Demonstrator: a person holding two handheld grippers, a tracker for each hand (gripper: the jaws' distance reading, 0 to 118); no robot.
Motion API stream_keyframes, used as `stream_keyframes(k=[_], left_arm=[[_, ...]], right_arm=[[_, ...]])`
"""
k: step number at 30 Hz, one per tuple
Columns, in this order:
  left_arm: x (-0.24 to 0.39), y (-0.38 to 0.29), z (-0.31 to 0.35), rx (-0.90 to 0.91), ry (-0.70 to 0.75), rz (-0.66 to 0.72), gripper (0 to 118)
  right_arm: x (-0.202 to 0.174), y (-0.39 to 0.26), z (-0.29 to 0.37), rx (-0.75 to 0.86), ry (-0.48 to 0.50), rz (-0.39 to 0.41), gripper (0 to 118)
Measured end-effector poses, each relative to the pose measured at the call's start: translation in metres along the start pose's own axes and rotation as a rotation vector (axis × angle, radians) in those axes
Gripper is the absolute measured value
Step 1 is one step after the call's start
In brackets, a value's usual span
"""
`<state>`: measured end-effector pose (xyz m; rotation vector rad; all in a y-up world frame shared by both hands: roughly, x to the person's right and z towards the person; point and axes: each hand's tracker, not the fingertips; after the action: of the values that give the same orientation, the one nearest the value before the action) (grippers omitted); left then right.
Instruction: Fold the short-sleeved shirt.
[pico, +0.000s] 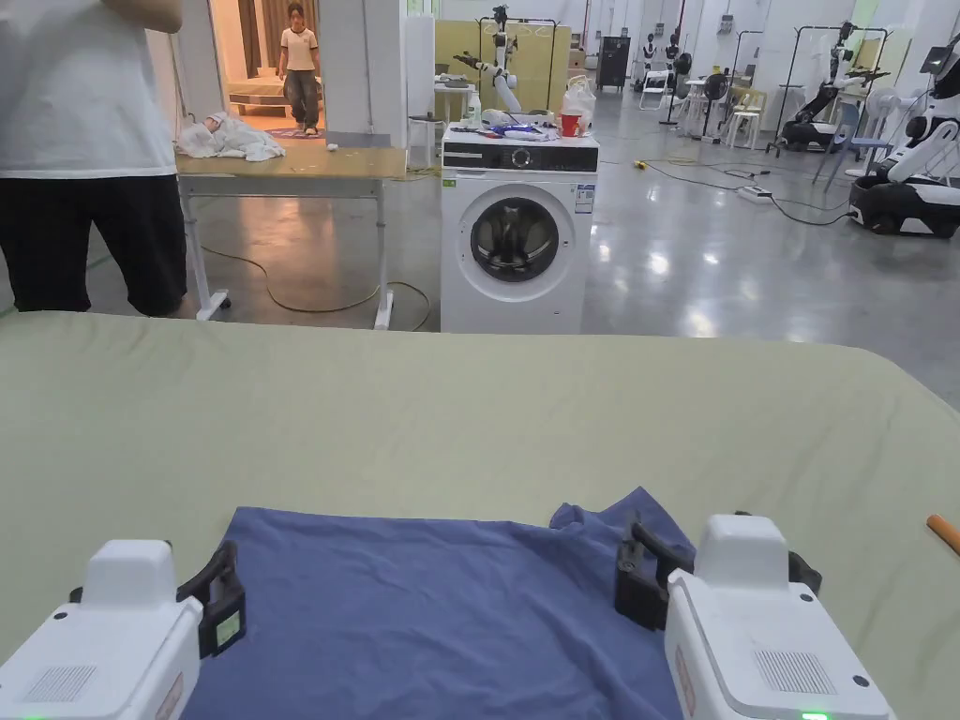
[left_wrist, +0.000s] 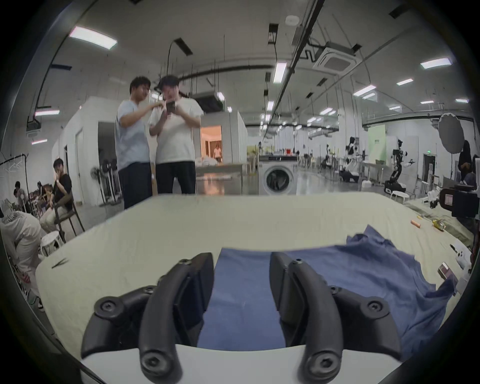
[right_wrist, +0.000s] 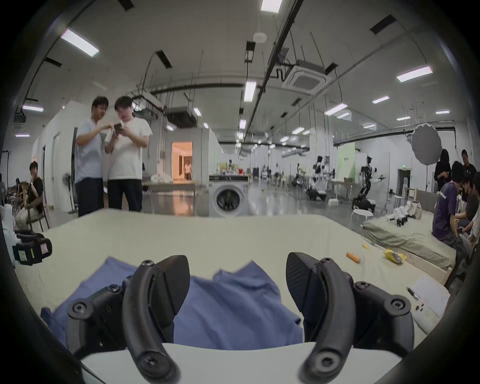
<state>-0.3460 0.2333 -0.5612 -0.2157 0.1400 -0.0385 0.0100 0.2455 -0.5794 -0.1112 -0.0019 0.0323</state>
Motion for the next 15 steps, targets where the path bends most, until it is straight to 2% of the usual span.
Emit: stream_keyframes(k=[1, 3, 4, 5, 6, 11, 15], left_arm=[[0.004, 0.002, -0.001, 0.018, -0.006, -0.003, 41], [0.010, 0.008, 0.000, 0.055, -0.004, -0.010, 25], [0.012, 0.011, 0.000, 0.072, -0.004, -0.019, 17], [0.011, 0.010, -0.005, 0.082, 0.000, -0.032, 6], [0.012, 0.012, -0.008, 0.091, 0.011, -0.043, 0], [0.001, 0.011, -0.032, 0.080, 0.023, -0.022, 0], [-0.016, 0.004, -0.084, -0.093, -0.008, 0.013, 0]], right_arm=[[-0.004, 0.003, -0.002, 0.021, 0.020, -0.010, 79], [-0.010, 0.007, -0.007, 0.053, 0.031, -0.008, 64], [-0.014, 0.009, -0.009, 0.068, 0.024, 0.003, 50], [-0.017, 0.010, -0.011, 0.095, 0.011, 0.017, 23], [-0.019, 0.011, -0.014, 0.107, -0.001, 0.030, 5], [-0.023, 0.013, -0.030, 0.091, 0.029, 0.017, 1], [-0.025, 0.006, -0.044, 0.051, 0.053, 0.020, 0]])
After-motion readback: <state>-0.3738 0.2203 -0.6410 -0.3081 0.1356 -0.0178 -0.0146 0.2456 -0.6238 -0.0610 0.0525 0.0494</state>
